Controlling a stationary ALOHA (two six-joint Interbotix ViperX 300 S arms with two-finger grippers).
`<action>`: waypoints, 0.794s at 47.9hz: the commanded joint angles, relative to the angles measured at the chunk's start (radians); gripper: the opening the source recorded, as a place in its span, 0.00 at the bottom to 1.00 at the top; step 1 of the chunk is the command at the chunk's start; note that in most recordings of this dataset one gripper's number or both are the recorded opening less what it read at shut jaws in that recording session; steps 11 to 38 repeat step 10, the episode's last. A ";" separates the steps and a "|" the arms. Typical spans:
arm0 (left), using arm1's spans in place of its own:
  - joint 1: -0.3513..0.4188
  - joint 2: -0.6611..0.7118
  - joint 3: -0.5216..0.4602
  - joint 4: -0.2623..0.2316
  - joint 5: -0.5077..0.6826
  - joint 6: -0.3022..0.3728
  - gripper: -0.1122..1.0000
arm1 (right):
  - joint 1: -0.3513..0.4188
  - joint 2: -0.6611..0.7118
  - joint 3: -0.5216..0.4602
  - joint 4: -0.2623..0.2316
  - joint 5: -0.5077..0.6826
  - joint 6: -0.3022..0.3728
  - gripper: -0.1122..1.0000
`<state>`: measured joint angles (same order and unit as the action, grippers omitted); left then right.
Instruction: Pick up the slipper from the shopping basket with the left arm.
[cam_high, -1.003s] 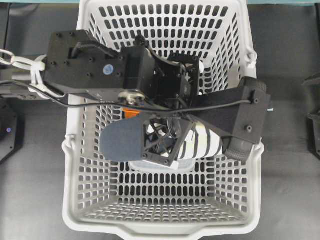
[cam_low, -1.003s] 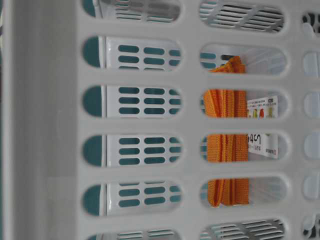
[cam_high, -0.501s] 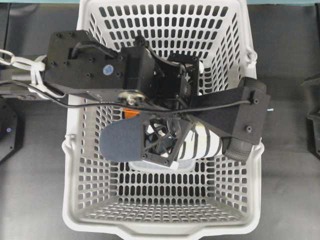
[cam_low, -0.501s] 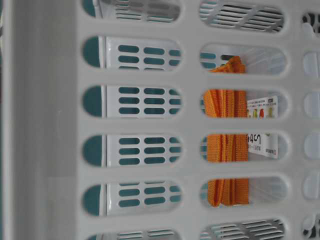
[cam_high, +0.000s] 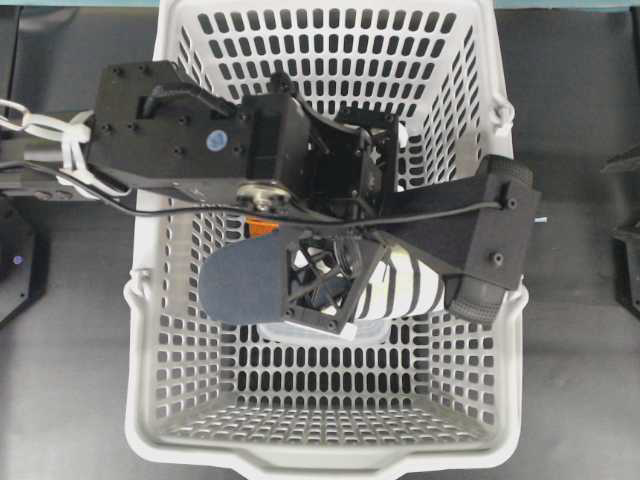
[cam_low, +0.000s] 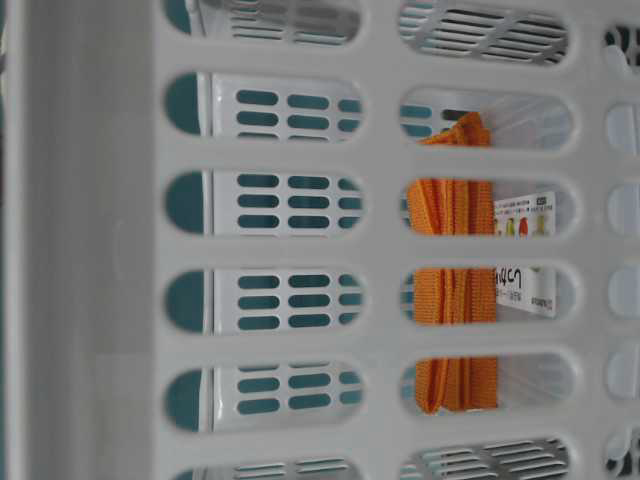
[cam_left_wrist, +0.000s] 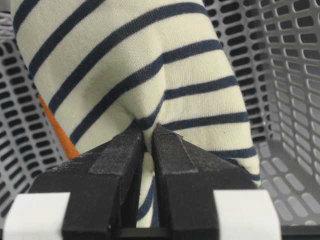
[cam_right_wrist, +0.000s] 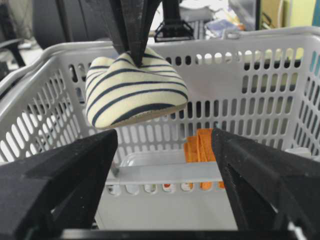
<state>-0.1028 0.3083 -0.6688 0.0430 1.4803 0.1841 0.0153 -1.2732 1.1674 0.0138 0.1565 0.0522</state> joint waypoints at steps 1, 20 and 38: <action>-0.005 -0.017 -0.009 0.003 -0.003 0.002 0.15 | -0.005 0.006 -0.005 0.003 -0.011 -0.002 0.76; -0.005 -0.015 -0.011 0.003 0.000 0.002 0.15 | -0.005 0.006 -0.005 0.003 -0.011 -0.002 0.76; -0.005 -0.015 -0.011 0.003 0.000 0.002 0.15 | -0.005 0.006 -0.005 0.003 -0.011 -0.002 0.76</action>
